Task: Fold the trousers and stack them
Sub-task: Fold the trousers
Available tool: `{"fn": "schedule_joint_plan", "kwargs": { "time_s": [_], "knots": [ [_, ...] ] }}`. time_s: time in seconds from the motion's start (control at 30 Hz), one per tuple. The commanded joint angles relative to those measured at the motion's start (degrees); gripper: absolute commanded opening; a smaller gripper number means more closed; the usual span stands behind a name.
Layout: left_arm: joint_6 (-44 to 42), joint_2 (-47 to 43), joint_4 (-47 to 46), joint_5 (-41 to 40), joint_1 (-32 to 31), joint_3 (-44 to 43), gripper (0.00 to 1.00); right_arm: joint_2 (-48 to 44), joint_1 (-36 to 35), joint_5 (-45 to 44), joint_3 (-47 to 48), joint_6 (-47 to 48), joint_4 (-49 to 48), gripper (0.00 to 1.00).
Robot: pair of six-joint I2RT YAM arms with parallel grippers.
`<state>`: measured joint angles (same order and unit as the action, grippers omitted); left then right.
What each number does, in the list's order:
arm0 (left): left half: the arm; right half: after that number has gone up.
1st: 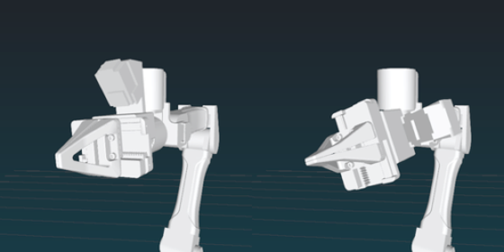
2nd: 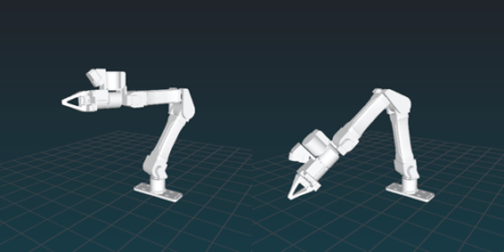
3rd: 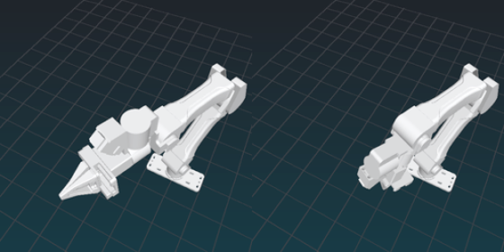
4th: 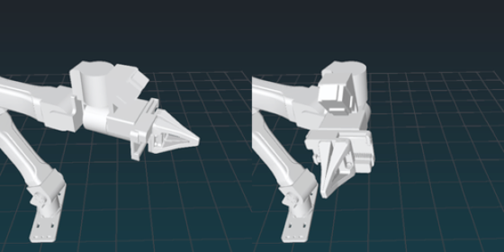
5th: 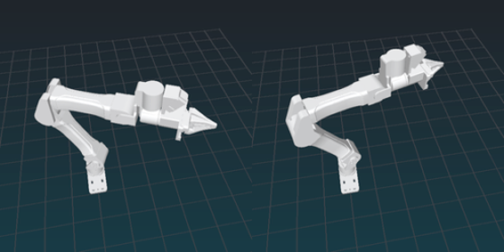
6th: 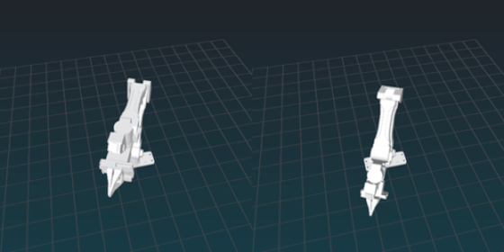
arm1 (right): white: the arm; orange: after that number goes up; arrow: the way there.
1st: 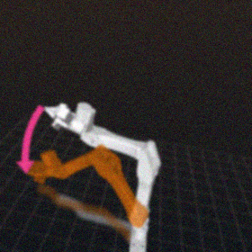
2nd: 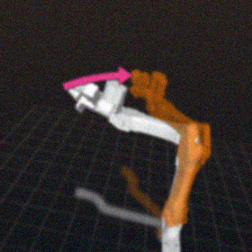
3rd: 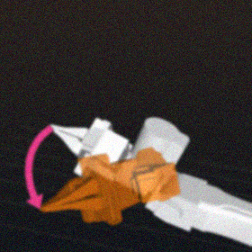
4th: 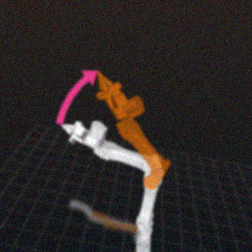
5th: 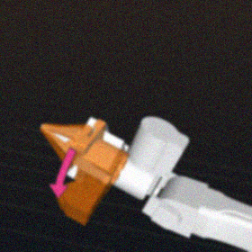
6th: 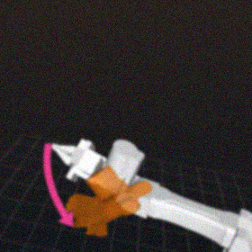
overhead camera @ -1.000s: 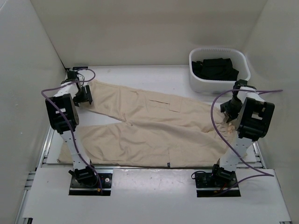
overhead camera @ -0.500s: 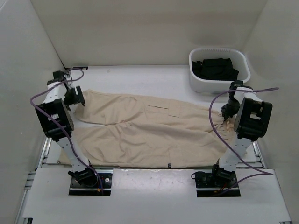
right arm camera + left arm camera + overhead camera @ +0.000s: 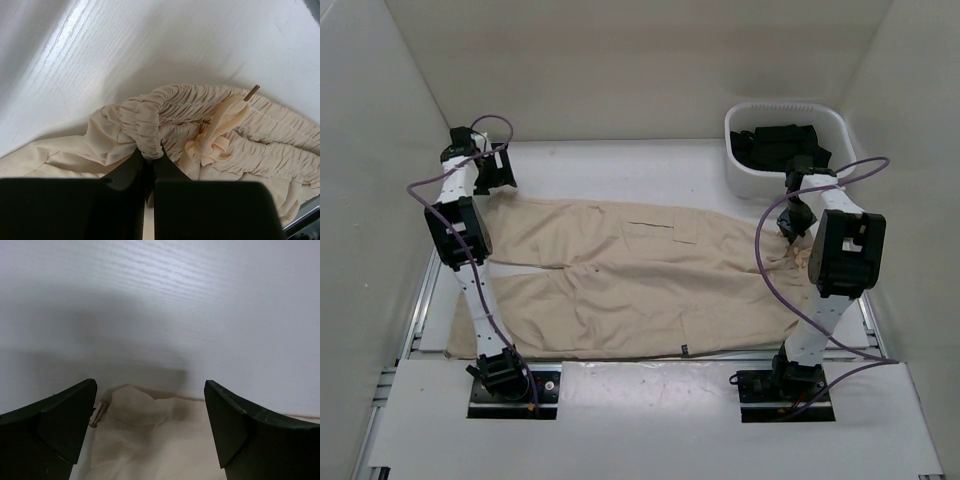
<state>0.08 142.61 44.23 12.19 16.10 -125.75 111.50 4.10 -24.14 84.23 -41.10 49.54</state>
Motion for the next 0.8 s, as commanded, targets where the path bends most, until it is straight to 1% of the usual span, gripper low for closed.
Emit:
{"fn": "schedule_joint_plan", "kwargs": {
  "time_s": [0.0,0.07,0.13,0.17,0.2,0.23,0.27,0.3,0.47,0.5,0.57,0.6,0.67,0.7,0.77],
  "knots": [
    [-0.1,0.8,0.0,-6.0,-1.2,-1.4,1.00,-0.1,0.4,-1.4,0.5,0.2,2.0,0.00],
    [-0.1,2.0,0.0,-8.1,-1.7,-0.8,1.00,0.5,0.4,-1.3,1.0,-0.3,2.0,0.00],
    [-0.1,2.8,0.0,-8.1,-1.7,-0.3,1.00,0.5,0.4,-1.3,1.6,0.2,2.5,0.00],
    [-0.1,2.8,0.0,-6.7,-1.7,0.7,0.94,0.5,0.4,-1.9,2.8,0.2,2.5,0.00],
    [-0.1,2.8,0.0,-5.7,-1.7,2.5,0.80,0.5,0.4,-1.9,2.8,0.8,3.0,0.00],
    [-0.1,2.8,0.0,-4.9,-1.7,3.4,0.42,-0.1,0.4,-1.9,3.5,0.8,3.0,0.00],
    [-0.1,2.2,0.0,-4.4,-1.7,4.1,0.20,-0.8,0.4,-2.5,3.5,1.3,3.0,0.00],
    [-0.1,1.5,0.0,-4.4,-1.7,5.2,0.14,-1.7,1.0,-2.5,4.3,1.3,3.5,0.00],
    [-0.1,-4.3,0.0,-5.0,-1.0,7.9,0.14,-5.6,1.5,-2.5,5.4,3.9,3.5,0.00],
    [-0.1,-7.3,0.0,-5.0,0.6,8.6,0.14,-7.0,1.5,-2.5,5.4,3.9,3.5,0.00],
    [-0.1,-10.6,0.5,-5.0,1.3,9.5,0.14,-8.5,1.5,-2.0,5.4,4.5,3.5,0.00],
    [-0.1,-13.8,0.5,-4.5,1.9,10.6,0.14,-10.0,1.5,-2.0,5.4,5.1,3.5,0.00],
    [-0.1,-17.1,1.3,-4.5,1.9,11.7,0.14,-12.2,1.5,-2.0,4.3,5.1,3.5,0.00],
    [-0.1,-20.6,1.9,-4.5,2.4,13.1,0.14,-13.1,1.5,-1.4,4.3,5.1,3.5,0.00],
    [-0.1,-24.5,2.4,-4.5,2.4,14.6,0.14,-16.1,1.5,-0.6,3.1,6.1,2.9,0.00]
  ]
}}
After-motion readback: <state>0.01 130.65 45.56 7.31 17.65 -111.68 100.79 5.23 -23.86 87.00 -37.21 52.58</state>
